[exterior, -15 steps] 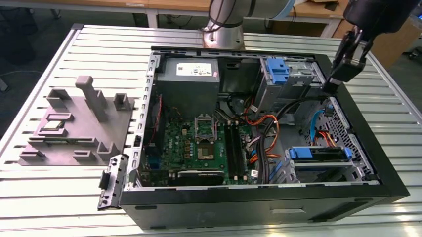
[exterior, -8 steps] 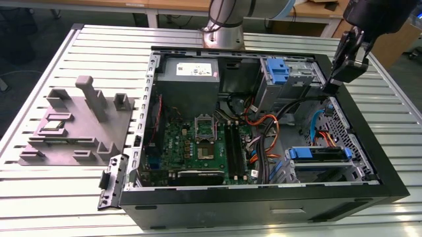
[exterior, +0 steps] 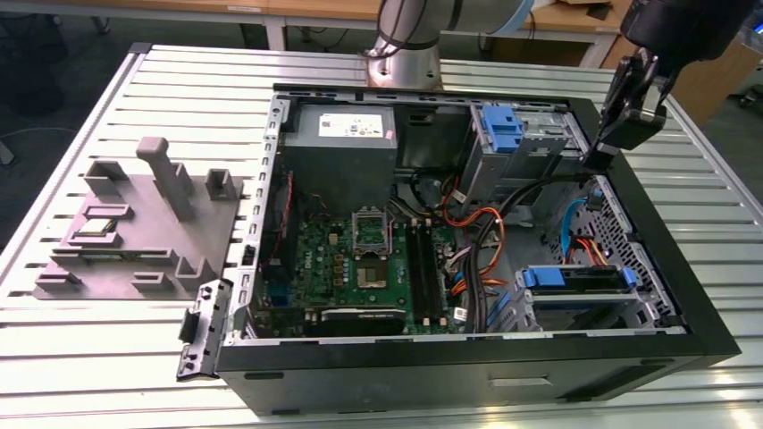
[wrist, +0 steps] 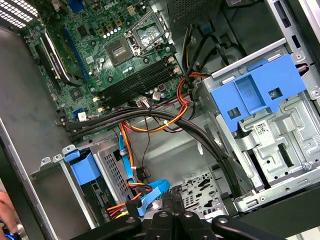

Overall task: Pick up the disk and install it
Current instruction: 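Insert the second disk wire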

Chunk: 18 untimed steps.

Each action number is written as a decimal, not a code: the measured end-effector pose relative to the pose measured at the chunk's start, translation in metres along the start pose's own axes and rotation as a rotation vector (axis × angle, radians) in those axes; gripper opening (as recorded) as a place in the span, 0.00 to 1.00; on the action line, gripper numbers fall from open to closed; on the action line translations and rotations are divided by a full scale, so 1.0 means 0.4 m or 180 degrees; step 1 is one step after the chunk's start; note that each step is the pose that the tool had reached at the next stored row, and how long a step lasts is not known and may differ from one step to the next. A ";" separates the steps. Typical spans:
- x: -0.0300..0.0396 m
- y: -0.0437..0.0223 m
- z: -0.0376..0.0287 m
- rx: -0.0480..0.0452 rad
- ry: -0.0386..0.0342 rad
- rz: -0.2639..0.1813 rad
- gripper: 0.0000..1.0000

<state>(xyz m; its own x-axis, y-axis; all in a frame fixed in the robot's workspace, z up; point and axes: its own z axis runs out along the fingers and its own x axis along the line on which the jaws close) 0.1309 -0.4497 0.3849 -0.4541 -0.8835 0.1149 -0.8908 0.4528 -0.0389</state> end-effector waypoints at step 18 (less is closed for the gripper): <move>-0.004 -0.004 0.014 -0.0037 0.0208 -0.0347 0.10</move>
<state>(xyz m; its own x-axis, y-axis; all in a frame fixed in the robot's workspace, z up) 0.1331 -0.4497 0.3793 -0.3521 -0.9180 0.1822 -0.9343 0.3562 -0.0111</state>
